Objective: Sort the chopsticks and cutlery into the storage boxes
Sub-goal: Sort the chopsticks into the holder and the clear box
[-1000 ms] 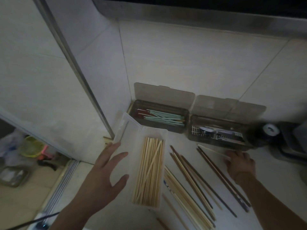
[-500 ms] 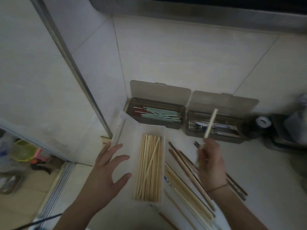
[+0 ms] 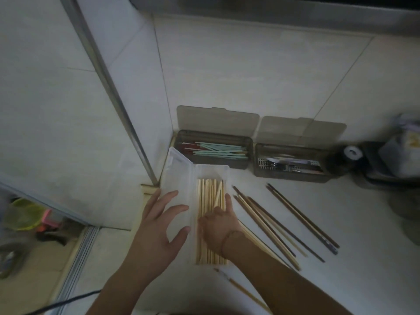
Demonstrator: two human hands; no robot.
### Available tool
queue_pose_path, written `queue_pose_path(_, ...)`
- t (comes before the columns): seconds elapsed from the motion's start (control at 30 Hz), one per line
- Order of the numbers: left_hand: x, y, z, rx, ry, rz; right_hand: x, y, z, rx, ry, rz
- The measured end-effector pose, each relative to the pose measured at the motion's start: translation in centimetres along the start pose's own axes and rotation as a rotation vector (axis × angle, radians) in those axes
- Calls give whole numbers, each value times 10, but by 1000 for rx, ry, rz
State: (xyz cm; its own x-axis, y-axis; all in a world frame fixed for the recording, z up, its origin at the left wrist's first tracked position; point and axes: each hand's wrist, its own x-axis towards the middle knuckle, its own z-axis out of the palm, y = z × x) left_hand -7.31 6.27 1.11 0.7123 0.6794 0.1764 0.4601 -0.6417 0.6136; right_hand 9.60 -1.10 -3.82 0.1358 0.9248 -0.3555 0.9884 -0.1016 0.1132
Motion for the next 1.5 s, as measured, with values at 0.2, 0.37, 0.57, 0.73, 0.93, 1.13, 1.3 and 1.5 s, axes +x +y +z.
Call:
queue_pose_path(0.2,-2,-1,-2,-6,-6,1,-64,4,16,571,650,-88)
queue_pose_path(0.37,-5,-3,-4,-7,16,-108,-142,14,84,449,861,-32)
queue_pose_path(0.57,1,0,-8,-41,-8,-260,-160,25,112,197,591,182)
queue_pose_path(0.73,7,-6,-8,40,-94,-334,-151,11,111,225,500,111)
queue_pose_path(0.93,6,-16,-12,61,-117,-300,-138,8,105,212,383,-26)
queue_pose_path(1.13,4,-18,-7,56,-107,-301,-159,26,61,289,367,-102)
queue_pose_path(1.3,2,-17,-5,23,-87,-293,-139,25,11,870,763,261)
queue_pose_path(1.5,-8,-20,-9,70,-66,-219,-47,11,-38,1316,830,279)
